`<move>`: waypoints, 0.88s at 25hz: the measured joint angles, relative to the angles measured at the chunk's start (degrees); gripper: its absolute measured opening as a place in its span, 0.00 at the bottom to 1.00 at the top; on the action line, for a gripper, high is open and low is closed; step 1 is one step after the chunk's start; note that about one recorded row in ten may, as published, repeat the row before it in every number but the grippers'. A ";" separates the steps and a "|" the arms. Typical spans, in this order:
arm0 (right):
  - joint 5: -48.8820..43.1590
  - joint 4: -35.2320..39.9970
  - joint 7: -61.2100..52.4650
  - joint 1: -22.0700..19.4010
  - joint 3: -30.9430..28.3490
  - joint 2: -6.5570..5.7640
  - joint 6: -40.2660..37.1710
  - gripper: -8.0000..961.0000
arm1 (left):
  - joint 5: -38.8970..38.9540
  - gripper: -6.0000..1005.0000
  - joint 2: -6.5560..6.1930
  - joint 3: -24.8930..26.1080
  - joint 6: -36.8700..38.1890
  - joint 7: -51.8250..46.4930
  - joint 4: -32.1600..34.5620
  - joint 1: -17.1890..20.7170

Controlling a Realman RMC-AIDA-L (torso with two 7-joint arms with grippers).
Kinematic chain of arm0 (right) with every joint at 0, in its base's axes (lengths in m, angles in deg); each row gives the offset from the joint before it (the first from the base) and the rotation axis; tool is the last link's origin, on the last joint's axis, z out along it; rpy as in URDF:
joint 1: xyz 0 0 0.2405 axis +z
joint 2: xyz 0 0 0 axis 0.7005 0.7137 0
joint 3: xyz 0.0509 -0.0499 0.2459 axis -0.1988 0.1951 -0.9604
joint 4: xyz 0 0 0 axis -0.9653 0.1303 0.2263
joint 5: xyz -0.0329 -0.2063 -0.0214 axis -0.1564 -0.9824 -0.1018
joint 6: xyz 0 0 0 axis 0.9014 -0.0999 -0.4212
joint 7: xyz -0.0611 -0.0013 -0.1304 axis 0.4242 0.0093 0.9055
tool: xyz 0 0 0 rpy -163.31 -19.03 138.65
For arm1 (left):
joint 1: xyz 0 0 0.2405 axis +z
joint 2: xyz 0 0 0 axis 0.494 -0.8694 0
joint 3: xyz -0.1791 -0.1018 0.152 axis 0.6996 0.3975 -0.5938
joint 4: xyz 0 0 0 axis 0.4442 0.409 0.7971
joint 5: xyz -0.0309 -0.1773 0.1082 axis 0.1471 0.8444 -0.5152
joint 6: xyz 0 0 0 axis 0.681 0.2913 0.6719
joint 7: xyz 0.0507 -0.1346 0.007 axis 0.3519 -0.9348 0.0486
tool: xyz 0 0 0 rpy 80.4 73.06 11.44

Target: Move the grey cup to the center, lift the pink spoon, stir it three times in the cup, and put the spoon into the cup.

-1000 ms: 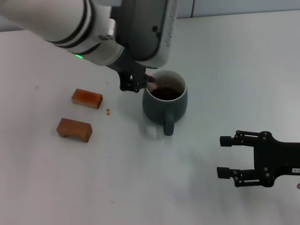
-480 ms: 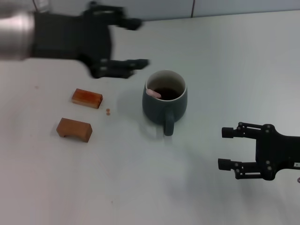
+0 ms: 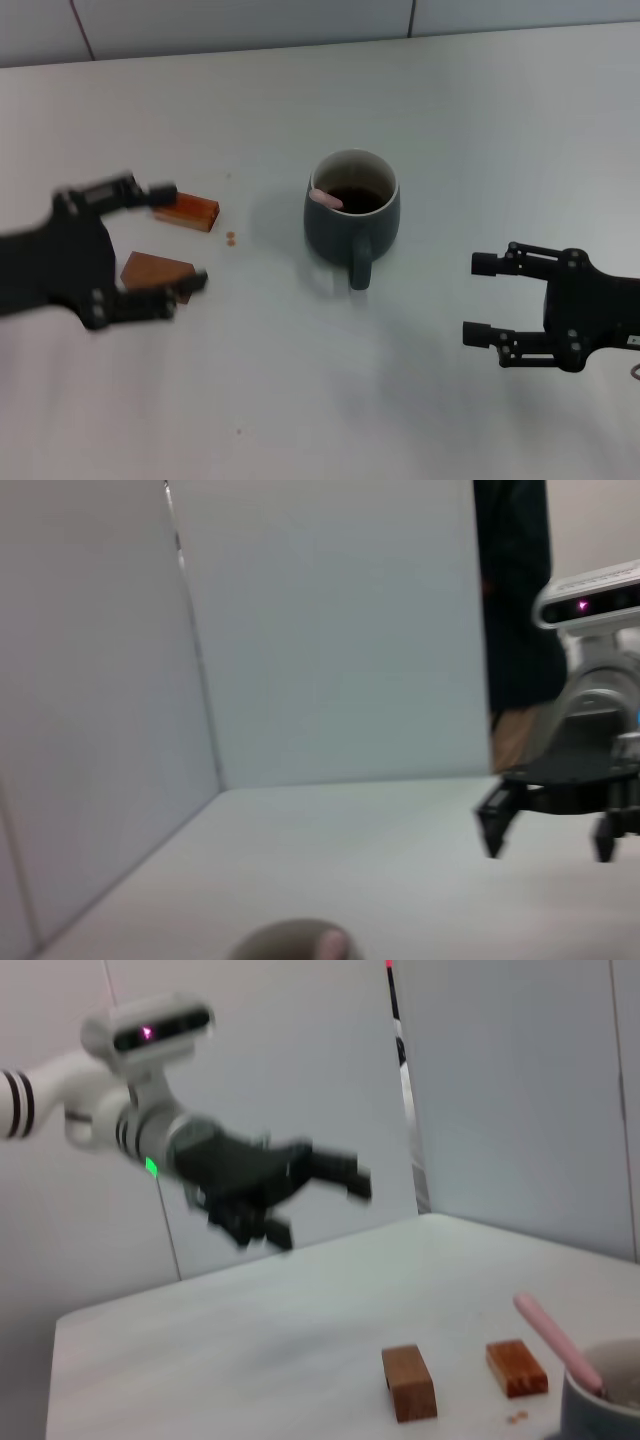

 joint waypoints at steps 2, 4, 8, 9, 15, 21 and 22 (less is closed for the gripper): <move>0.83 -0.13 0.40 0.04 0.16 0.05 -0.37 0.85 | 0.62 0.84 0.08 -0.08 0.82 3.10 -6.42 -0.40; 1.60 -0.31 0.75 0.04 0.34 0.04 -0.55 0.85 | 1.14 0.84 0.10 -0.08 1.13 5.82 -11.33 -1.00; 1.78 -1.15 1.76 0.00 0.30 0.04 -0.54 0.85 | 3.53 0.84 0.13 -0.08 1.14 11.53 -19.12 -1.92; 1.78 -1.56 2.10 0.05 0.20 -0.01 -0.52 0.85 | 3.92 0.84 0.13 -0.08 1.12 11.86 -19.78 -2.03; 1.78 -3.20 3.41 0.33 0.12 -0.09 0.06 0.85 | 4.41 0.84 0.06 -0.03 0.85 11.40 -20.43 -2.66; 1.78 -3.39 3.42 0.39 0.24 -0.06 0.12 0.85 | 4.12 0.84 0.08 0.00 0.86 11.34 -20.91 -3.04; 1.78 -3.39 3.42 0.39 0.26 -0.05 0.12 0.85 | 4.12 0.84 0.08 0.00 0.86 11.33 -21.09 -3.12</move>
